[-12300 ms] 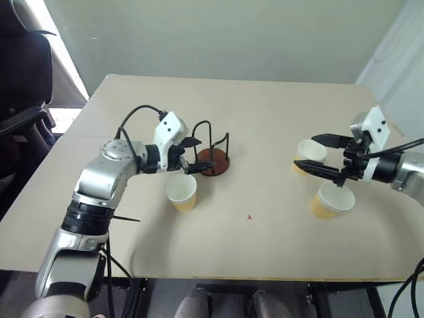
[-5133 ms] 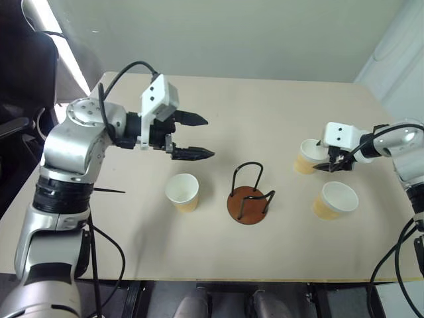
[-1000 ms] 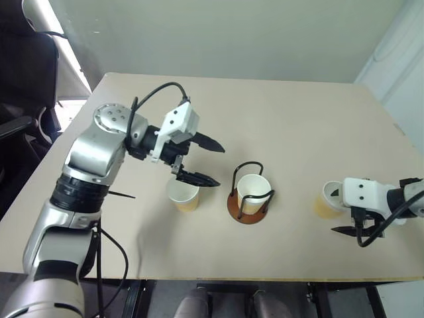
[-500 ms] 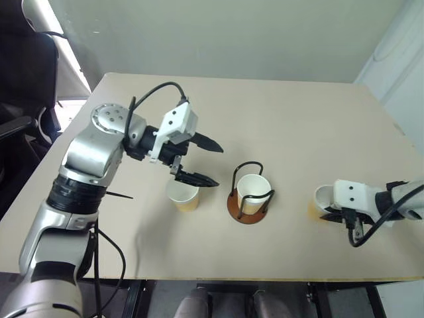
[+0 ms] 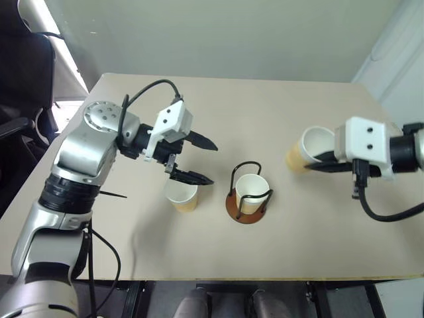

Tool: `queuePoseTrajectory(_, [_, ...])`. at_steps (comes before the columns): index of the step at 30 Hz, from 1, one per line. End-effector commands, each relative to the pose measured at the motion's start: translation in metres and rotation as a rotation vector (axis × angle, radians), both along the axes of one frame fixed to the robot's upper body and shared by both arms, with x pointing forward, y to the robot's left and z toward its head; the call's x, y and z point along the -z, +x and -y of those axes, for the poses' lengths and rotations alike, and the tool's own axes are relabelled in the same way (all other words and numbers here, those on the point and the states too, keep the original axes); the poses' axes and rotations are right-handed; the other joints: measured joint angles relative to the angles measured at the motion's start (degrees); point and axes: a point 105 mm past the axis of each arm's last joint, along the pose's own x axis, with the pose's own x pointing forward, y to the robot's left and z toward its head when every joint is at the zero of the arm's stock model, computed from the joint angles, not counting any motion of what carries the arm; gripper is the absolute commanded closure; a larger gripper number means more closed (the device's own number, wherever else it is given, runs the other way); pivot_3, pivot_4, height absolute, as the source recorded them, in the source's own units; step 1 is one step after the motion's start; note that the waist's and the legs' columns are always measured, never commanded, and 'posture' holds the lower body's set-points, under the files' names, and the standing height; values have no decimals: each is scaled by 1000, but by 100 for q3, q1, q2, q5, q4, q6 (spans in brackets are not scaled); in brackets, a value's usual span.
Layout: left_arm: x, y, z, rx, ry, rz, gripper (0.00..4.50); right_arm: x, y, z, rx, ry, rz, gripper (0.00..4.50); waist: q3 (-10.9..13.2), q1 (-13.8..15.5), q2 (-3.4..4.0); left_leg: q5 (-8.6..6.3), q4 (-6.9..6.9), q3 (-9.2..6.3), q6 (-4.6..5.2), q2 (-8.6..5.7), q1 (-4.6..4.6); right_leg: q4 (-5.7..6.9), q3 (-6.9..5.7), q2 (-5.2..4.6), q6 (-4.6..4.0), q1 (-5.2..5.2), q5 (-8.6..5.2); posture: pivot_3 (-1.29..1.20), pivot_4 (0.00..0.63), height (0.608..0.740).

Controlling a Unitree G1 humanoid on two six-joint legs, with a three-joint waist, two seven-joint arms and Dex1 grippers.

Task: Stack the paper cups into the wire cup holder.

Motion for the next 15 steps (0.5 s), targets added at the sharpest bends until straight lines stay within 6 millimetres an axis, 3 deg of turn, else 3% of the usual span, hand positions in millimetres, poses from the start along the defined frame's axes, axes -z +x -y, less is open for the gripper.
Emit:
queuePoseTrajectory(1, [-12, -2, -1, 5, -7, 58, 0, -2, -5, -17, -62, 14, -13, 4480, 0, 0, 0, 0, 0, 0, 0, -1, -1, -2, 1, -1, 0, 0, 0, 0, 150, 740])
queuePoseTrajectory(15, [-12, -2, -1, 5, -2, 58, 0, 13, -13, -43, -169, 23, -88, 4480, 0, 0, 0, 0, -3, -1, 1, -1, -5, -10, 0, -1, 0, -2, 0, 0, 150, 740])
